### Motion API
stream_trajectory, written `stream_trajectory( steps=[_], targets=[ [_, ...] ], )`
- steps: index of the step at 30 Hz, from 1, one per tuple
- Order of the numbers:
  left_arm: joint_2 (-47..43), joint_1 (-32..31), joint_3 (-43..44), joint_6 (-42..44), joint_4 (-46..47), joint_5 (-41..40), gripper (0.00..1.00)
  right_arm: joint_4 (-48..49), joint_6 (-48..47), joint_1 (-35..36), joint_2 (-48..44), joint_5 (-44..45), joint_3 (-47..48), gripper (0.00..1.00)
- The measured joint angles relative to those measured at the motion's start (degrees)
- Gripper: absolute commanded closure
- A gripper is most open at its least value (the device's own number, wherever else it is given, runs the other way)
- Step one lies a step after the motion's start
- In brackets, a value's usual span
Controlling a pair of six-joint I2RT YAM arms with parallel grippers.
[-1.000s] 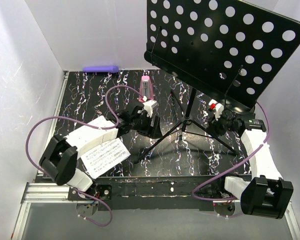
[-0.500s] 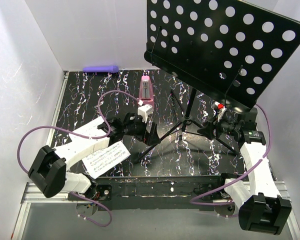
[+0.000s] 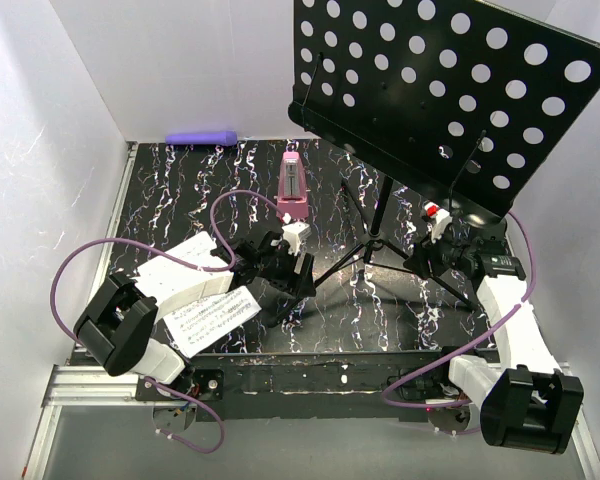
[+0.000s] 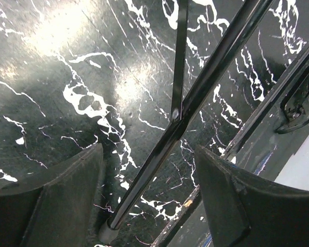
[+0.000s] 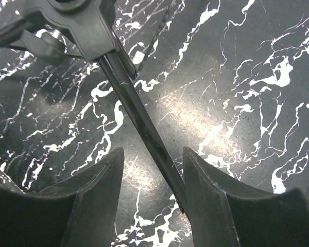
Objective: Set up the instrument practice props
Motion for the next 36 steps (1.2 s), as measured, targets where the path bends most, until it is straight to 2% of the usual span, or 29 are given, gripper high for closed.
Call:
stream_trajectory(
  steps=[3, 5, 9, 13, 19, 25, 29, 34, 36],
  targets=[
    [0.22, -0.72, -1.20, -0.33, -0.13, 0.02, 0.41, 0.00, -1.57, 1.29, 1.49, 2.40, 0.00, 0.42],
    [1.27, -1.44, -1.33, -0.46, 0.09, 0.52, 0.56, -0.02, -2.49, 2.05, 3.15, 3.63, 0.02, 0.43],
    [4.98, -2.97, -1.31, -0.70, 0.59, 1.99, 0.67, -0.31, -4.24, 3.58, 6.93, 4.79, 0.83, 0.50],
    [6.67, -3.96, -0.96, -0.42, 1.01, 2.08, 0.73, -0.24, -5.86, 4.59, 8.96, 7.65, 2.40, 0.50],
    [9.01, -7.52, 0.61, -2.14, 3.85, 3.15, 0.76, 0.42, -7.10, 5.01, 11.69, 12.72, 5.57, 0.51],
    [16.72, -11.08, 7.89, -5.66, 6.75, 4.52, 0.76, 3.34, -8.37, 4.83, 18.03, 17.77, 10.56, 0.45],
    [21.86, -13.11, 13.11, -7.50, 7.91, 5.20, 0.75, 5.33, -8.57, 3.56, 19.17, 19.45, 11.52, 0.42],
    [25.86, -14.12, 17.09, -9.25, 8.70, 6.01, 0.68, 6.51, -8.55, 1.22, 19.06, 19.17, 11.78, 0.36],
    [26.12, -14.29, 17.29, -9.84, 8.98, 5.99, 0.60, 6.47, -8.50, 0.44, 18.49, 18.16, 11.78, 0.32]
  ],
)
